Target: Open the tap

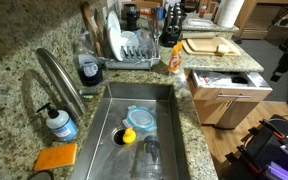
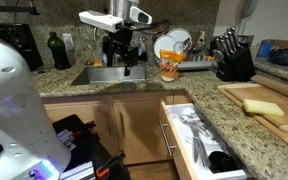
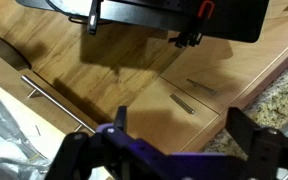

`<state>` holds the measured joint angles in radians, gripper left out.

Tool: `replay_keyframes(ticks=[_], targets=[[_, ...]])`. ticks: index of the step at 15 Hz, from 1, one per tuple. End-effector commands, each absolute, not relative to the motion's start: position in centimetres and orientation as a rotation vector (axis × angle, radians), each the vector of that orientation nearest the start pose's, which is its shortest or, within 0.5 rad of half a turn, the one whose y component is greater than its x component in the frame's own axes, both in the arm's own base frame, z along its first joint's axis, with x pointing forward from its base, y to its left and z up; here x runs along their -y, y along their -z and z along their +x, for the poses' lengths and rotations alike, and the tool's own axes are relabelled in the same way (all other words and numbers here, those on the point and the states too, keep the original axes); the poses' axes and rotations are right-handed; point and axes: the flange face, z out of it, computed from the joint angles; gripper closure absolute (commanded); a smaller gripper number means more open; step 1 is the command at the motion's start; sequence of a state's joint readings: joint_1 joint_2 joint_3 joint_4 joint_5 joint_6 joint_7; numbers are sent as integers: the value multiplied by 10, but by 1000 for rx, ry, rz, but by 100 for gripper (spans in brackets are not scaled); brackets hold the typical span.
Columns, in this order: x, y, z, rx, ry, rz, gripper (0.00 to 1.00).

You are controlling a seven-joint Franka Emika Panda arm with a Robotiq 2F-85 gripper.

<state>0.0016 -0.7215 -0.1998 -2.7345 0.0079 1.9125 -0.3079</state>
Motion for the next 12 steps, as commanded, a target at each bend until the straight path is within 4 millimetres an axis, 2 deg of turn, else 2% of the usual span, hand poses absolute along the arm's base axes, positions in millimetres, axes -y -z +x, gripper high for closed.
replay_keyframes(ticks=[1, 2, 3, 5, 9, 12], targets=[[57, -416, 308, 242, -115, -2970, 0], [57, -416, 308, 242, -115, -2970, 0], [55, -410, 321, 288, -150, -2943, 0], [28, -396, 351, 470, -217, -2904, 0], [-67, -378, 390, 757, -340, -2875, 0], [-150, -359, 406, 1012, -435, -2844, 0]])
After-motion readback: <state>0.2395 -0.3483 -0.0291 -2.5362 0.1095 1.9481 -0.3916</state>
